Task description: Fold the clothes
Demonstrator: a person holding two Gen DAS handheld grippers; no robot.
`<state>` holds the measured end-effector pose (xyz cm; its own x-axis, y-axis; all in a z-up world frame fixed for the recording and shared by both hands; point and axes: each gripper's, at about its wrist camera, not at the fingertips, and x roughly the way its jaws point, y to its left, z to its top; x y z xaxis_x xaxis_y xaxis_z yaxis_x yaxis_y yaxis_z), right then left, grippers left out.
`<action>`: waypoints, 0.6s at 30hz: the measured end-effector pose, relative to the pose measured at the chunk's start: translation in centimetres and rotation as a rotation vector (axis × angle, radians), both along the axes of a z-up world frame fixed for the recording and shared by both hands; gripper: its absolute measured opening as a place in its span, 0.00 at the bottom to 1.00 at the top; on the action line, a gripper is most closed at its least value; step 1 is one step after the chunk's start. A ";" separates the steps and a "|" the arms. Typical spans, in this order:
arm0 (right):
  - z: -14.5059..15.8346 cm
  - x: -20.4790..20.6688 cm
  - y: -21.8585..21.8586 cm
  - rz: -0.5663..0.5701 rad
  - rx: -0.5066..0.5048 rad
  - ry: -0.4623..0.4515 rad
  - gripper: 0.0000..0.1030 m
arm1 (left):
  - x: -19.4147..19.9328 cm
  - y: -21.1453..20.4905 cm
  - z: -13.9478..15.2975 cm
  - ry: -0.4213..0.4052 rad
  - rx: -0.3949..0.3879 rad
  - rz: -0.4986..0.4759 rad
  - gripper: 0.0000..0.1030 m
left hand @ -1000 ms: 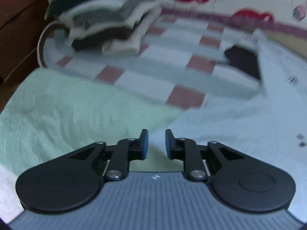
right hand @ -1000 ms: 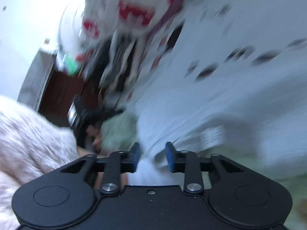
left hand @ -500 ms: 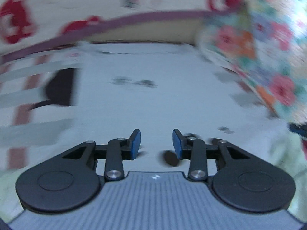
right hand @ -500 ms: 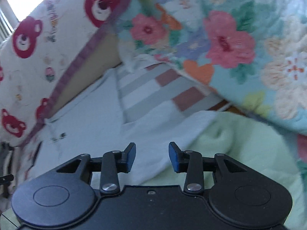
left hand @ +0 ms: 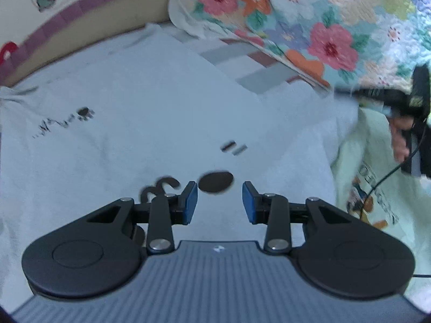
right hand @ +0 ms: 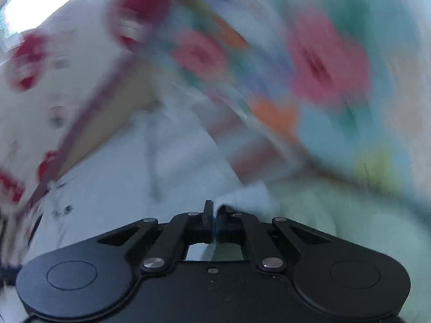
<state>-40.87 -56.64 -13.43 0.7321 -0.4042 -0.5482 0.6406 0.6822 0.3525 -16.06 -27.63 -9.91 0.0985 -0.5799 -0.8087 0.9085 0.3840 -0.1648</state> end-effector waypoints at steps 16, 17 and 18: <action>0.4 0.8 -0.7 -0.208 -0.218 0.429 0.14 | -0.1 4.2 -3.3 0.200 0.085 -0.025 0.39; 0.9 1.0 -0.7 -0.218 -0.259 0.463 0.14 | 0.5 4.6 -3.1 0.219 0.067 -0.003 0.39; 1.5 1.1 -0.5 -0.213 -0.300 0.470 0.16 | 1.1 5.2 -2.8 0.227 0.046 0.017 0.39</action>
